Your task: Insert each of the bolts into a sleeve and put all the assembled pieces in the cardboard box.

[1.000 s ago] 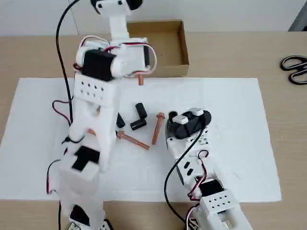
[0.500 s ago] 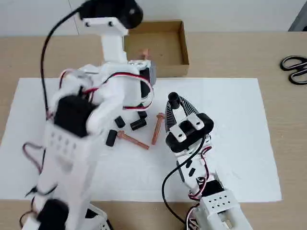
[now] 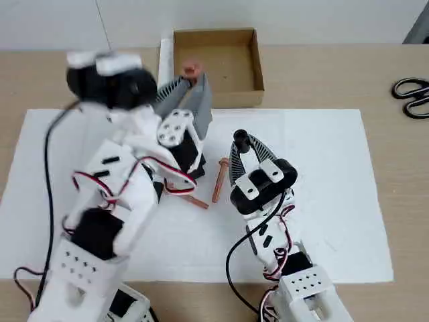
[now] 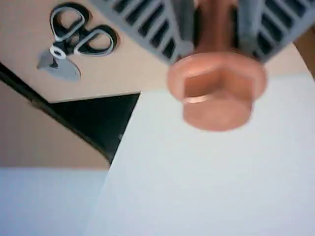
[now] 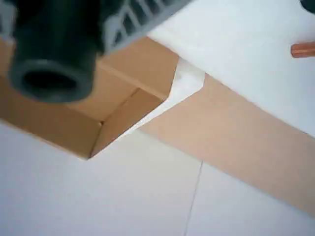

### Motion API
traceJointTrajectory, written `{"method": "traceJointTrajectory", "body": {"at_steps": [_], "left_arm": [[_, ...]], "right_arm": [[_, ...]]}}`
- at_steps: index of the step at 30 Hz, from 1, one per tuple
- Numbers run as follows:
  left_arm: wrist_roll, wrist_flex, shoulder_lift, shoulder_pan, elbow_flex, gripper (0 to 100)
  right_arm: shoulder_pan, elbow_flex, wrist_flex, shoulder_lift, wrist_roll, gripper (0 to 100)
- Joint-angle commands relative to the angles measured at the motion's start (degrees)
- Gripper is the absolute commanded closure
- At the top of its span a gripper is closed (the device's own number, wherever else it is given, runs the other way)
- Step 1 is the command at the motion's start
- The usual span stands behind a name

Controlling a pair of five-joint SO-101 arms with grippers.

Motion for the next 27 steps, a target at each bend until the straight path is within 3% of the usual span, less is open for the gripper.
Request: {"method": "traceJointTrajectory", "body": {"at_steps": [1,5,11,18,22,27], "left_arm": [[-0.5,-12.0,-3.3,1.6,7.3,99],[-1.8,-15.2,-3.3,4.1,8.8,99],[-11.8,-16.2,-3.3,4.3,9.4,99],[-11.6,-17.1,-3.4,4.6,13.5,99],[-6.8,-22.3,-3.3,4.4,16.4,99],[-6.4,-22.3,-3.3,4.2,18.5,99]], "right_arm": [[-1.3,0.4,-4.0,-1.1,0.3,99.4],[-4.6,0.3,-6.0,-1.1,0.3,99.4],[-5.4,0.4,-5.2,-1.0,0.3,99.4],[-5.4,0.2,-5.6,-1.1,0.4,99.4],[-5.4,0.2,-5.6,-1.1,0.5,99.4],[-5.4,0.2,-5.6,-1.1,0.5,99.4]]}}
